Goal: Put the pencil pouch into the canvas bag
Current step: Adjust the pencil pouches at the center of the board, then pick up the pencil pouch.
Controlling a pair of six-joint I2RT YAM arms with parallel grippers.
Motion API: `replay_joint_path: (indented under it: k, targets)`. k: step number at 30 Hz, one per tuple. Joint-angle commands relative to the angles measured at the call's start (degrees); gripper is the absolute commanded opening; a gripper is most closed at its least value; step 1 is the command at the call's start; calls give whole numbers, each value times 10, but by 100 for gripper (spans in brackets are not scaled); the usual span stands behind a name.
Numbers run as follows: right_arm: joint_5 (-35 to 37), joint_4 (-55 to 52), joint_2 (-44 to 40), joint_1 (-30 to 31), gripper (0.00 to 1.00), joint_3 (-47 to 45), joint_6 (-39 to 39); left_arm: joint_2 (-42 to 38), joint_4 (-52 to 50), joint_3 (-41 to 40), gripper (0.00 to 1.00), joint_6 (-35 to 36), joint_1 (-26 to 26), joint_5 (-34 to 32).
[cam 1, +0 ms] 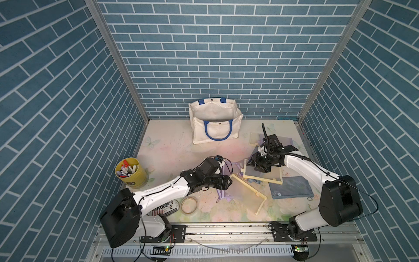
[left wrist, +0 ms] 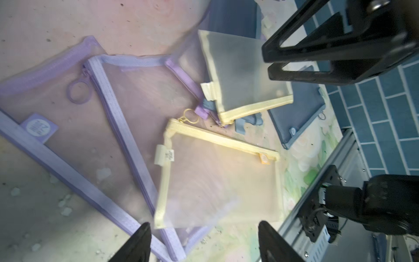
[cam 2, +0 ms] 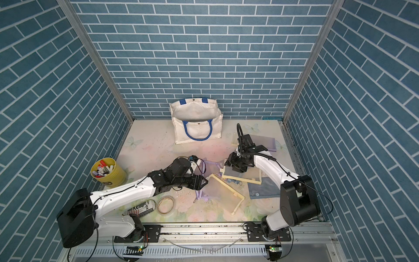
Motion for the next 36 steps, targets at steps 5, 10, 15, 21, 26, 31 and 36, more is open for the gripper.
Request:
replay_joint_path:
  k: [5,10,15,21,26,31,36]
  targets:
    - [-35,-46,10,22,54,-46,-25,7,20,-42,78,-95,-70,-44]
    - [-31,-45,33,30,54,-48,-45,38,113,-63,79,-161,-101,-47]
    - [-29,-24,51,30,54,-60,-45,67,163,-75,81,-216,-135,-90]
    - [-12,3,65,30,53,-80,-45,110,267,-112,81,-284,-141,-108]
    - [-14,32,81,31,53,-104,-41,142,311,-123,80,-325,-157,-123]
    - [-34,42,85,32,52,-126,-49,162,332,-117,80,-338,-173,-140]
    - [-57,56,71,33,51,-145,-39,186,375,-112,76,-350,-177,-153]
